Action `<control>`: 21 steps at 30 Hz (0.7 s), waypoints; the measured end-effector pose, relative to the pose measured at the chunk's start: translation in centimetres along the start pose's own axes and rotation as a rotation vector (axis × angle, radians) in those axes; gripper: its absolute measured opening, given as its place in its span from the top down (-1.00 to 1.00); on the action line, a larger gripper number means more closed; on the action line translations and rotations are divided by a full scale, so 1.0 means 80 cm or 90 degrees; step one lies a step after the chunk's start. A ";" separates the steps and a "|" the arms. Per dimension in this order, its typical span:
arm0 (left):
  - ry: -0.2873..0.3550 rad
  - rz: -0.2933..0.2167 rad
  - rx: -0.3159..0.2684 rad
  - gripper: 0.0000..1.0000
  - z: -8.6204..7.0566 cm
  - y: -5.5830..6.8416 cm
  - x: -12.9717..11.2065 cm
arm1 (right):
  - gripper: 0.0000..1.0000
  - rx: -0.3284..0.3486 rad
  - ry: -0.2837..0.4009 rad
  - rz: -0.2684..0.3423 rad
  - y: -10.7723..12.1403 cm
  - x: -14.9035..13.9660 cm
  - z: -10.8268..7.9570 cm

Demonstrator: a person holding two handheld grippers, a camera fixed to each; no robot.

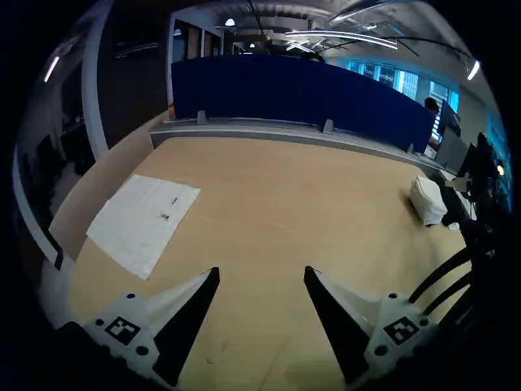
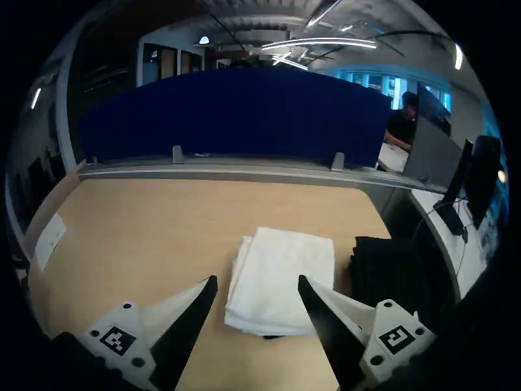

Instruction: Fold towel

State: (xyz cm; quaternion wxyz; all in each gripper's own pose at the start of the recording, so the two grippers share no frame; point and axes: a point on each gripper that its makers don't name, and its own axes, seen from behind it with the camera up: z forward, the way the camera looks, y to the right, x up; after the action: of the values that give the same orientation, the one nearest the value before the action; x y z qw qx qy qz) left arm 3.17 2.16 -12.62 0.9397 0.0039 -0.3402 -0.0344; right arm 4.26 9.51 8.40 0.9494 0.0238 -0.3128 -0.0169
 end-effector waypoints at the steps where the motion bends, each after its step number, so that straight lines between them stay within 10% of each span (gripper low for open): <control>1: 0.001 0.001 -0.002 -0.93 0.000 0.000 0.001 | -0.92 -0.003 0.003 0.006 -0.002 -0.005 -0.007; 12: 0.017 0.012 -0.028 -0.93 0.003 0.002 0.012 | -0.92 -0.010 0.055 0.085 -0.035 -0.034 -0.079; 21: 0.057 0.022 -0.054 -0.93 0.008 0.013 0.034 | -0.94 -0.011 0.202 0.116 -0.063 -0.018 -0.136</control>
State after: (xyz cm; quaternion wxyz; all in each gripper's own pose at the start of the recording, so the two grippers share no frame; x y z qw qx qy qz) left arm 4.93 3.03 -10.38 0.9537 -0.0404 -0.2964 -0.0320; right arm 9.47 4.89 -1.47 0.9846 -0.0106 -0.1597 0.0705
